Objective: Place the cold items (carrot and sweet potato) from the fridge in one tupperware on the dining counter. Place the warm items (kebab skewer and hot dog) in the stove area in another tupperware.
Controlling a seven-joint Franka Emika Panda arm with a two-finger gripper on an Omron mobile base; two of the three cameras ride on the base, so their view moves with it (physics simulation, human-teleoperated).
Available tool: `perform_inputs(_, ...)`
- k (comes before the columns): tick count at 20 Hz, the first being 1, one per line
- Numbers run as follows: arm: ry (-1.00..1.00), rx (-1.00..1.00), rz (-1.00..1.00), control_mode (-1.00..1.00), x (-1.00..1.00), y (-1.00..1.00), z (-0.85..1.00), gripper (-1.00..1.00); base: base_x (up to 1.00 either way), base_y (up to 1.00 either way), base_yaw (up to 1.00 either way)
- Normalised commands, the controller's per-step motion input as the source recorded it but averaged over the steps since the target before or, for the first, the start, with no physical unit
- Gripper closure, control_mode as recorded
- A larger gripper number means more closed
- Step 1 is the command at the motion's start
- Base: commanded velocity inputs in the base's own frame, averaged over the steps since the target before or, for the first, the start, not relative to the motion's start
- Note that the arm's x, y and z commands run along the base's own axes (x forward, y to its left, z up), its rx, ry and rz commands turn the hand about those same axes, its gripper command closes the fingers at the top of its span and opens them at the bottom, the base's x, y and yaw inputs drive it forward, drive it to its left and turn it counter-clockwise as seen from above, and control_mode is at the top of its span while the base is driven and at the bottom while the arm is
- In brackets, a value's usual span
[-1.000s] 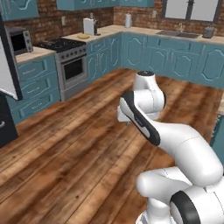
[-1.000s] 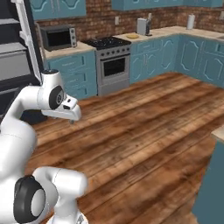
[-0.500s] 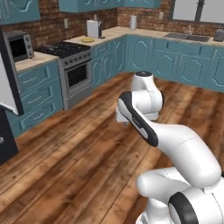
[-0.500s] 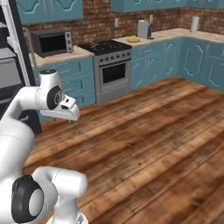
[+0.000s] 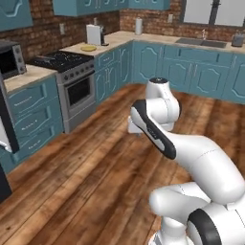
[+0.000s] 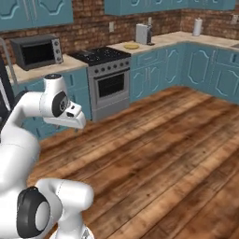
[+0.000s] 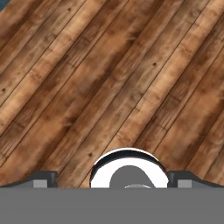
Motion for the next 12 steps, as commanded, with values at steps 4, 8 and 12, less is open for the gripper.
perform_inputs(4,0.00,0.00,0.00,1.00,0.00,0.00,0.00,-1.00,1.00,0.70,-0.05)
perform_inputs(8,0.00,0.00,0.00,1.00,0.00,0.00,0.00,-1.00,1.00,0.00,0.07)
perform_inputs(12,0.00,0.00,0.00,1.00,0.00,0.00,0.00,-1.00,1.00,-0.16,0.13)
